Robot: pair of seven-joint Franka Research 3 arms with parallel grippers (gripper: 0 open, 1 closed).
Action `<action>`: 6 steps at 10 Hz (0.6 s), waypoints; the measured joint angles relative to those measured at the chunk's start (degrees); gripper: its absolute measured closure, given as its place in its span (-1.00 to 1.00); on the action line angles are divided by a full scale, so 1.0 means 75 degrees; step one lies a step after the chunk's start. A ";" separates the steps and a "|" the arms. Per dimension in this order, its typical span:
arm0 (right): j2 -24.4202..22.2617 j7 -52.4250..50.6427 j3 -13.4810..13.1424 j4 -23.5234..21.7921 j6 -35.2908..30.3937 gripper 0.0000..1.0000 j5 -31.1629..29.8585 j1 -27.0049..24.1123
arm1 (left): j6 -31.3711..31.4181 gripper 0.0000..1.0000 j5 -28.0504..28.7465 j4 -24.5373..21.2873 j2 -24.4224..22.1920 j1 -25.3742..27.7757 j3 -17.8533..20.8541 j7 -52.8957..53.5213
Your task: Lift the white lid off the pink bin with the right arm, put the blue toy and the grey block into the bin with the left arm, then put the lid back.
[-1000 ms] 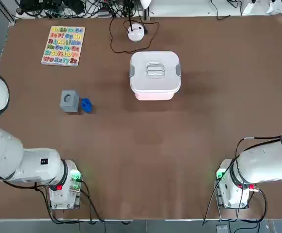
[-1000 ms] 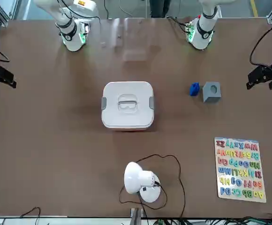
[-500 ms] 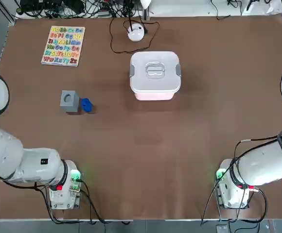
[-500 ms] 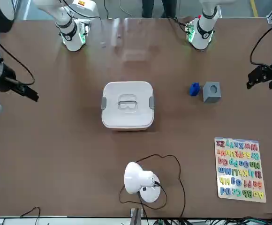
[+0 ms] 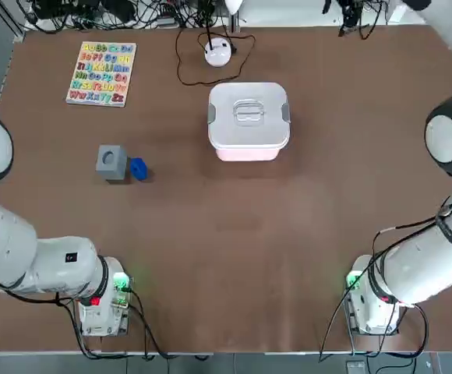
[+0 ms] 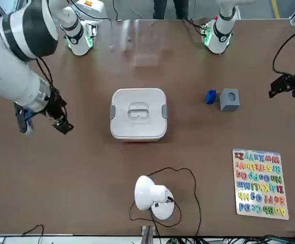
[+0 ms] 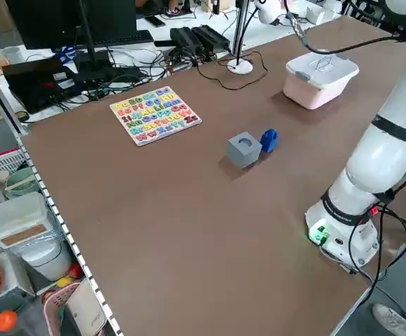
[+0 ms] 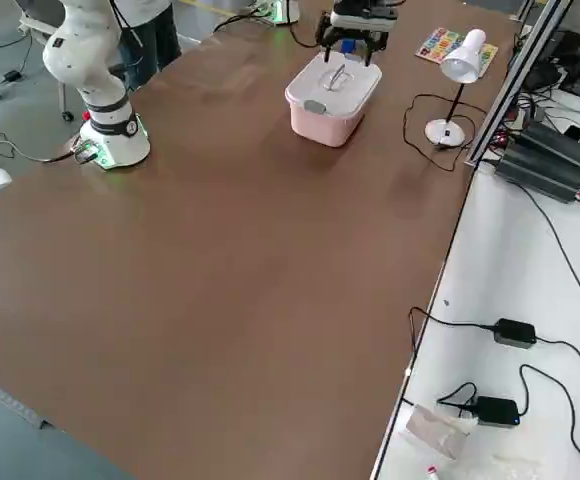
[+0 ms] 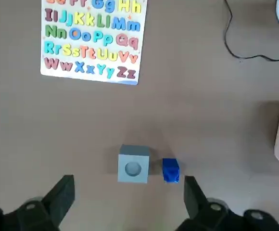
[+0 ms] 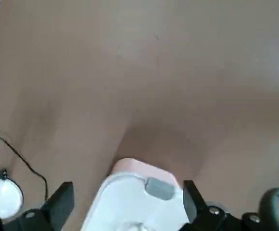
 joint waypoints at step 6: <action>0.0990 0.4087 0.0014 -0.0042 0.0689 -1.00 0.0070 0.1627 | 0.0970 -1.00 -0.0073 -0.1853 -0.0178 -0.0005 -0.0426 -0.0042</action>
